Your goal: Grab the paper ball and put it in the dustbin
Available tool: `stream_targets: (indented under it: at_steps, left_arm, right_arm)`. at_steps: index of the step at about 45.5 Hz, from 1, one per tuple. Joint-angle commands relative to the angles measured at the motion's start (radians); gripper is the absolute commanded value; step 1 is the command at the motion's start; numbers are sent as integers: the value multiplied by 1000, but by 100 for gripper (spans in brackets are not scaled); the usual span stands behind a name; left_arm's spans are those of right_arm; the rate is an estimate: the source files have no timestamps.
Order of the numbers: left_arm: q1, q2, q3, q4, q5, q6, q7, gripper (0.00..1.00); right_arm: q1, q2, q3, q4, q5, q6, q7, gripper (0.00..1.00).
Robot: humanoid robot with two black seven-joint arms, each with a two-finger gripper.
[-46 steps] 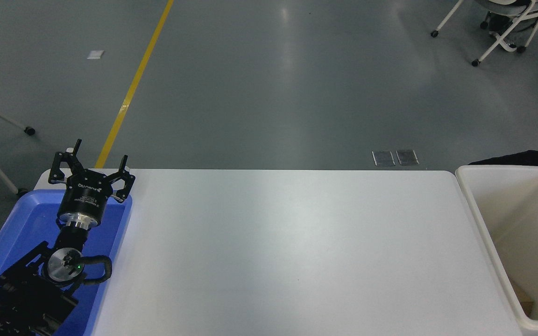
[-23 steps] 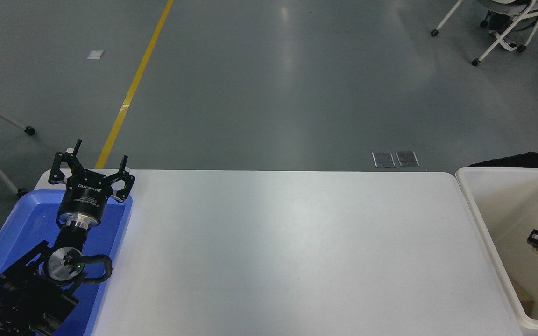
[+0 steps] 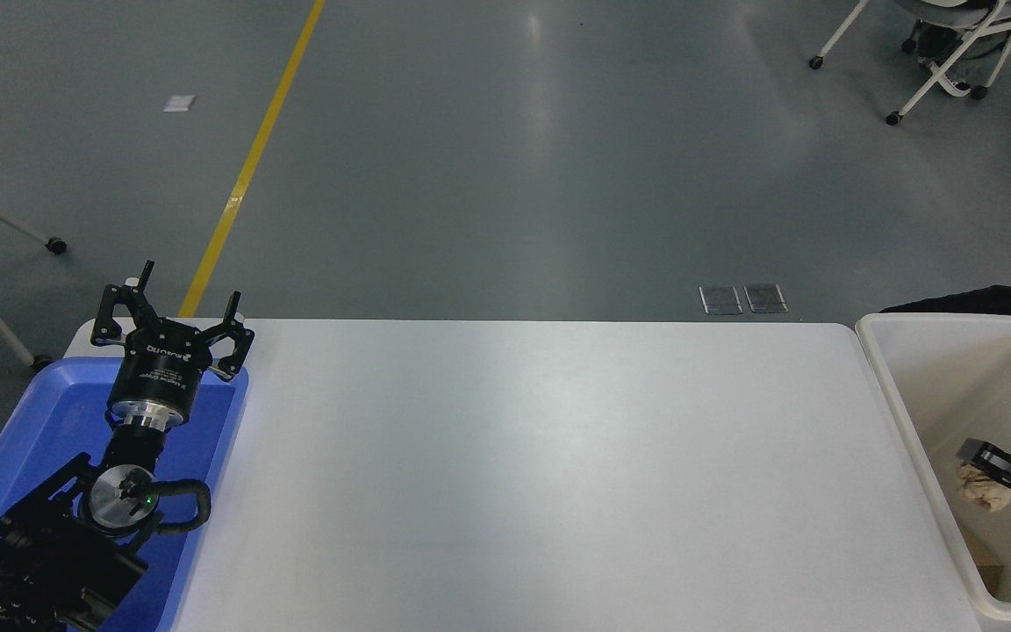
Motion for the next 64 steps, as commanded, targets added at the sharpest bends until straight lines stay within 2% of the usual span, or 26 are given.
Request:
stream_targets:
  at_steps: [1,4,15,21,27,30,34,35,47,51,58,64]
  left_arm:
    - [0,0,0,0,0,0,0,100]
    - [0,0,0,0,0,0,0,100]
    - [-2,0,0,-2,2,-5,5,100]
    - [-2,0,0,0,2,-5,5,100]
    - [-2,0,0,-2,2,-6,5,100]
    - [0,0,0,-2,2,-5,5,100]
    - [0,0,0,-2,2,-5,5,100]
    - [0,0,0,-2,2,-5,5,100]
    - [1,0,0,0,0,-2,2,100]
    - [1,0,0,0,0,-2,2,100]
    - [3,0,0,0,-1,0,2,100]
    - [3,0,0,0,-1,0,2,100]
  right_arm:
    - [22,-1,-10,11,1,-1,0,100]
    - [48,-4,-34,32,3,-1,0,100]
    - [351,-165,-293,314,6,13,-1,100]
    - [655,-251,-540,569,9,39,0,100]
    - [1026,-244,-872,827,35,82,0,100]
    - [1204,-186,-1024,946,85,100,0,100]
    - [1397,-57,-1192,1063,214,140,2,100]
    - [1483,45,-1257,1116,310,195,5,100]
    - [1695,368,-1136,1197,697,614,5,100]
    - [1741,469,-1078,1191,768,691,5,100]
    - [1780,603,-1036,1184,854,691,3,100]
    - [1786,603,-1039,1181,917,691,0,100]
